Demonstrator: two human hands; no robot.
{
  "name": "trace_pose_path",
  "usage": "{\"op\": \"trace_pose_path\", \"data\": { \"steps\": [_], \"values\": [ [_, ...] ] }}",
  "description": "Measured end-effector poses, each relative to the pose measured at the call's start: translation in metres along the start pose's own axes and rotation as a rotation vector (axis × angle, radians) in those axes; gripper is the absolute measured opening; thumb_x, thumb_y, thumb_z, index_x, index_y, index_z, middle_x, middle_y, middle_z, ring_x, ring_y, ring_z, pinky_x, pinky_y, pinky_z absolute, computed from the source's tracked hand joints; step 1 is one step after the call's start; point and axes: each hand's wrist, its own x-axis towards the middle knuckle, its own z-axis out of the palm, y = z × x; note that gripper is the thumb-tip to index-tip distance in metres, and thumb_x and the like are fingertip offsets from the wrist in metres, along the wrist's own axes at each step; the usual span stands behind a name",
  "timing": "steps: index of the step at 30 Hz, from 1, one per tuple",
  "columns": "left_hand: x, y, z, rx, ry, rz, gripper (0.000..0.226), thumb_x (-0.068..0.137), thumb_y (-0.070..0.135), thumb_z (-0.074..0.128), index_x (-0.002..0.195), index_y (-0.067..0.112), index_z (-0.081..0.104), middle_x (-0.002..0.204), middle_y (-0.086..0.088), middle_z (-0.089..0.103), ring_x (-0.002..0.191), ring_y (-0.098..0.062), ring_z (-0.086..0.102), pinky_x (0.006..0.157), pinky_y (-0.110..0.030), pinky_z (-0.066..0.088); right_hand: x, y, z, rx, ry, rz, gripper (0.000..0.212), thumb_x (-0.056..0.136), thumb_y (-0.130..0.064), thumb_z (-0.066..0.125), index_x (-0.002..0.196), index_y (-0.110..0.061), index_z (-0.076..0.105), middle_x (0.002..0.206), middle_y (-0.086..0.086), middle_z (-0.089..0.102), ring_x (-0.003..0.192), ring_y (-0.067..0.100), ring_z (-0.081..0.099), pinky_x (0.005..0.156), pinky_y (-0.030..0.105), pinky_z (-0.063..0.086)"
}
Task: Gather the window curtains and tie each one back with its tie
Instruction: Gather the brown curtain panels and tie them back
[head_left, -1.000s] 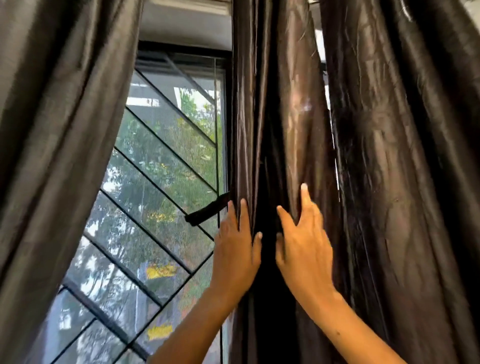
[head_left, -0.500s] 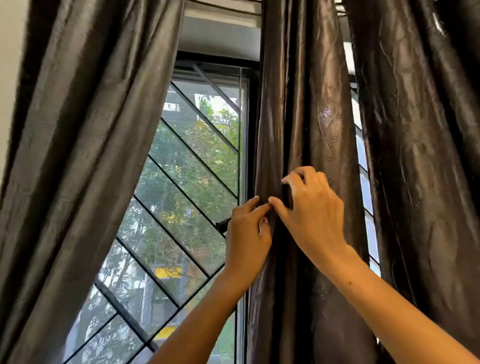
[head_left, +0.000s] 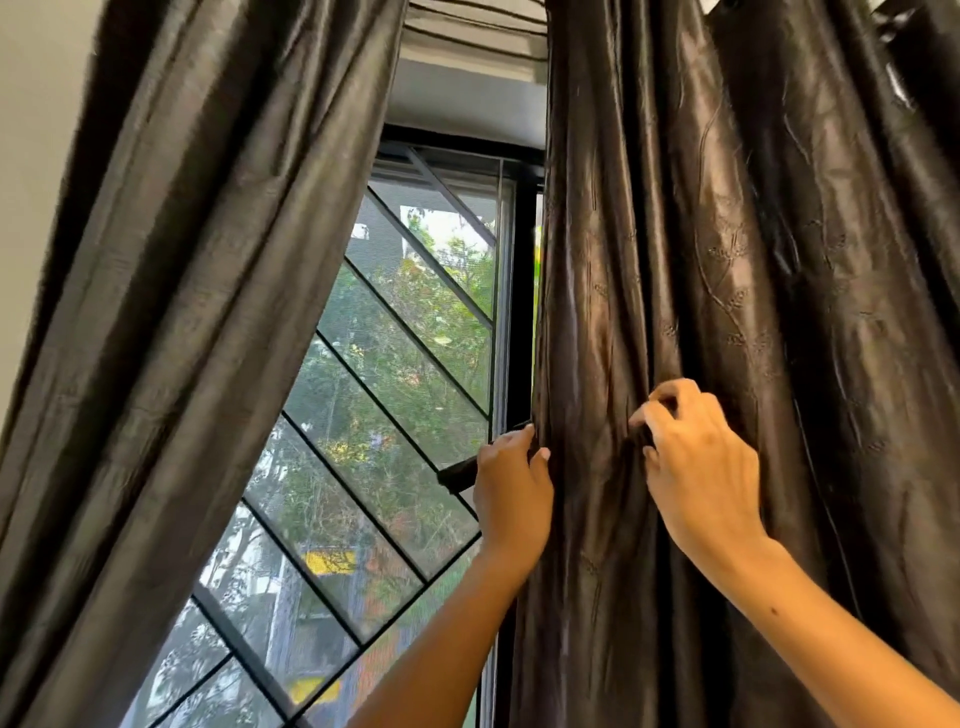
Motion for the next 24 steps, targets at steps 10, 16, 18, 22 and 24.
{"op": "trace_pose_path", "data": {
  "steps": [10,16,18,22,24],
  "values": [
    [0.04,0.003,-0.009,0.081,0.028,-0.096,0.028,0.084,0.021,0.071,0.111,0.014,0.069,0.095,-0.002,0.073,0.089,-0.016,0.068,0.069,-0.02,0.044,-0.012,-0.006,0.005,0.014,-0.038,-0.204,0.036,0.064,0.014,0.072,0.091,-0.009,0.073,0.102,0.007,0.067,0.088,0.027,0.062,0.059,0.035,0.054],
    [0.044,-0.005,-0.047,0.186,0.022,-0.035,0.025,0.084,0.026,0.069,0.108,0.02,0.071,0.104,0.001,0.072,0.097,-0.018,0.065,0.072,-0.023,0.041,-0.009,-0.037,0.018,-0.067,-0.246,-0.03,0.038,0.1,-0.036,0.039,0.134,-0.021,0.049,0.125,-0.003,0.059,0.116,0.019,0.051,0.091,0.032,0.043],
    [0.045,-0.004,-0.064,0.244,0.061,0.011,0.02,0.08,0.028,0.074,0.099,0.021,0.073,0.1,0.002,0.071,0.095,-0.018,0.065,0.071,-0.023,0.041,-0.007,-0.054,0.021,-0.042,-0.168,0.073,0.049,0.096,-0.052,0.037,0.128,-0.017,0.051,0.126,0.005,0.054,0.115,0.024,0.05,0.087,0.035,0.046],
    [0.048,-0.005,-0.088,0.296,0.057,0.052,0.016,0.078,0.029,0.076,0.089,0.018,0.073,0.093,0.0,0.073,0.092,-0.019,0.066,0.075,-0.028,0.047,0.002,-0.078,0.023,0.001,-0.079,0.183,0.049,0.09,-0.047,0.054,0.123,-0.013,0.043,0.152,0.024,0.018,0.139,0.04,0.021,0.106,0.046,0.033],
    [0.05,-0.007,-0.094,0.281,0.027,0.043,0.014,0.078,0.027,0.076,0.082,0.015,0.07,0.088,-0.001,0.071,0.088,-0.019,0.065,0.073,-0.028,0.047,0.008,-0.085,0.022,0.056,-0.095,0.217,0.05,0.09,-0.037,0.06,0.129,-0.015,0.037,0.154,0.025,0.012,0.14,0.04,0.02,0.109,0.048,0.027]
  ]
}}
